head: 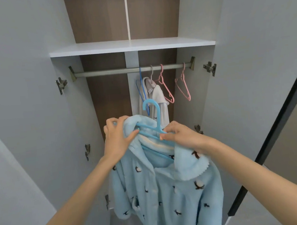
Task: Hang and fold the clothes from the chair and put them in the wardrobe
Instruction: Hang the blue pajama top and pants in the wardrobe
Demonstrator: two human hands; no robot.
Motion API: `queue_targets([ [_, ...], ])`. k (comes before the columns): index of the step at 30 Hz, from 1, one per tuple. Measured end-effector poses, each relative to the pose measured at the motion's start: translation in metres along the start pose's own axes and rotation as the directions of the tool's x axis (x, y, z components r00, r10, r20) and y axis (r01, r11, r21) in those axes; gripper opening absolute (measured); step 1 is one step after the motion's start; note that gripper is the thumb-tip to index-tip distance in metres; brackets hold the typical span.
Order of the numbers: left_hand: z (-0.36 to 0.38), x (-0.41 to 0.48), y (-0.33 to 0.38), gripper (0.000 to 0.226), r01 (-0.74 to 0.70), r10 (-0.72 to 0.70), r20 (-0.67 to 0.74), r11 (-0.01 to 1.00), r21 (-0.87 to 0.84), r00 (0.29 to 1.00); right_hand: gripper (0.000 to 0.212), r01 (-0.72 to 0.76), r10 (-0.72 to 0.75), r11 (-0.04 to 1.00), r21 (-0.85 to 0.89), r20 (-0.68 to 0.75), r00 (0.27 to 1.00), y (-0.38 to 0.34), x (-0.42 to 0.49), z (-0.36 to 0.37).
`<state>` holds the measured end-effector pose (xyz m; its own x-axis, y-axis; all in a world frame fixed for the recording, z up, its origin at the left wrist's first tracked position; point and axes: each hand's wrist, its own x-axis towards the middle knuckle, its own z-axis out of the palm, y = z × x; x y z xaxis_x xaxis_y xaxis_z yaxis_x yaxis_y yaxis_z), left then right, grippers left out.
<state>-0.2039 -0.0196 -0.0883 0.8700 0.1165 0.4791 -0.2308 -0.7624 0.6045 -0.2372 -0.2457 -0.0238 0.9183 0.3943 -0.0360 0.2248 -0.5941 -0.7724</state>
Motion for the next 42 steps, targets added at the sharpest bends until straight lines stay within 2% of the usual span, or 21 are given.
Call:
queue_targets([
  [3,-0.003,0.005,-0.005,0.045,-0.032,0.03,-0.024,0.995,-0.091,0.999,0.032,-0.088,0.08,0.976,0.199,0.048,0.996,-0.005,0.006,0.003],
  [6,-0.004,0.017,-0.012,0.044,-0.031,0.029,-0.026,0.998,-0.063,0.999,0.024,-0.144,0.116,0.926,0.348,0.1,0.988,-0.01,0.015,0.005],
  [10,-0.001,0.033,-0.015,0.032,-0.09,0.089,-0.041,0.995,-0.03,0.995,0.02,-0.133,0.142,0.878,0.46,0.015,0.99,-0.013,0.039,0.006],
  [12,0.001,0.044,-0.021,0.031,-0.07,0.07,-0.031,0.998,-0.005,0.997,0.015,-0.145,0.154,0.865,0.481,0.02,0.988,-0.011,0.053,0.008],
  [15,0.005,0.066,-0.036,0.029,0.02,-0.02,0.033,1.0,0.018,0.999,0.016,-0.176,0.18,0.836,0.519,0.044,0.983,-0.01,0.076,0.013],
  [18,0.01,0.089,-0.053,0.046,0.015,-0.017,0.173,1.0,0.013,0.985,0.016,-0.206,0.194,0.766,0.608,0.087,0.977,-0.01,0.109,0.015],
  [21,0.013,0.116,-0.068,0.054,0.032,-0.035,0.226,0.999,0.018,0.973,0.019,-0.214,0.181,0.751,0.625,0.116,0.977,-0.009,0.15,0.015],
  [28,0.012,0.205,-0.099,0.049,0.128,-0.14,0.17,0.989,0.081,0.975,0.016,-0.213,0.123,0.744,0.633,0.184,0.975,-0.016,0.266,-0.001],
  [32,0.015,0.257,-0.113,0.043,0.165,-0.168,0.124,0.986,0.035,0.978,0.033,-0.178,0.098,0.74,0.649,0.157,0.983,-0.017,0.342,-0.012],
  [35,0.021,0.287,-0.118,0.039,0.195,-0.194,0.105,0.981,-0.001,0.975,0.039,-0.2,0.148,0.752,0.628,0.136,0.98,-0.013,0.394,-0.02],
  [42,0.042,0.33,-0.127,0.027,0.18,-0.17,0.149,0.982,-0.059,0.974,0.032,-0.292,0.282,0.719,0.63,0.119,0.952,0.005,0.474,-0.026],
])
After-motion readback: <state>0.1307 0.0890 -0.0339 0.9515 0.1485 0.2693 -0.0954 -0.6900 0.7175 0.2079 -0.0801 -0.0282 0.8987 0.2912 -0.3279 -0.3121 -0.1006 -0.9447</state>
